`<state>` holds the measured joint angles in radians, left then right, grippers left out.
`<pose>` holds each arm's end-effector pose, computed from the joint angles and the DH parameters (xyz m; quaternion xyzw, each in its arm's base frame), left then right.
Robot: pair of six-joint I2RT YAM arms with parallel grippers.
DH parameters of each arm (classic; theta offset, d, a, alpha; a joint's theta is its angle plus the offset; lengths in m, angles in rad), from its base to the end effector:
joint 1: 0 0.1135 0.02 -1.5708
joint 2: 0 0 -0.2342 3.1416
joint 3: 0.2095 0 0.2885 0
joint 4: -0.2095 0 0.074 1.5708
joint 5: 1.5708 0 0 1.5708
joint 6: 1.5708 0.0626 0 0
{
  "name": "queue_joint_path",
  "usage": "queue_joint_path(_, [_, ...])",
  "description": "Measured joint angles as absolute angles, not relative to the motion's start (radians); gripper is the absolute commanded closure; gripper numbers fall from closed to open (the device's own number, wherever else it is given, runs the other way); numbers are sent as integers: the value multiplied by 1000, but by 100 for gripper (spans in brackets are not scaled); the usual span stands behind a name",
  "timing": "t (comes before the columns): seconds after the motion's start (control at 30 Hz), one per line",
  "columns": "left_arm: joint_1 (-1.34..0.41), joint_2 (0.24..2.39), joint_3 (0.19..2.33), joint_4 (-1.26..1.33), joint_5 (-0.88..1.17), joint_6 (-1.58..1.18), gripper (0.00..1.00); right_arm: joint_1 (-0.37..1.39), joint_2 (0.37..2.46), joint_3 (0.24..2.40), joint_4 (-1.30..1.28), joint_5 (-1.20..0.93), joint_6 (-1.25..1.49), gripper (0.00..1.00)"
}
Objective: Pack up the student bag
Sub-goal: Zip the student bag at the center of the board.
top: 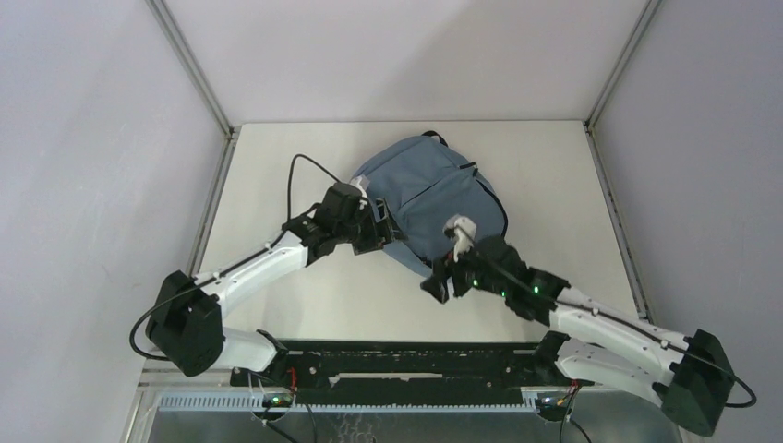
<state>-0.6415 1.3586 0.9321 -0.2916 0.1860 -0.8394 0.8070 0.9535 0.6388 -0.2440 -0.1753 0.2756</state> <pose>0.2771 -0.2214 0.1912 -0.0513 0.9059 -0.3402 0.2469 0.1902 0.2144 0.2023 -0.2697 0.8296 0.3144 0.3744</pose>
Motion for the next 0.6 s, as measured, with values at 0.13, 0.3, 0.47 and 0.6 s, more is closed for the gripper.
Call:
queue_joint_path(0.13, [-641, 1359, 911, -277, 191, -859, 22, 928, 844, 443, -68, -17, 184, 21])
queue_joint_path(0.3, [-641, 1361, 871, -249, 210, -883, 23, 971, 883, 367, 117, 146, 121, 21])
queue_joint_path(0.47, [-641, 1368, 859, -241, 222, -892, 23, 1007, 994, 361, 321, 278, 68, 24])
queue_joint_path(0.6, [-641, 1369, 858, -237, 224, -891, 23, 1009, 1078, 361, 446, 333, 43, 28])
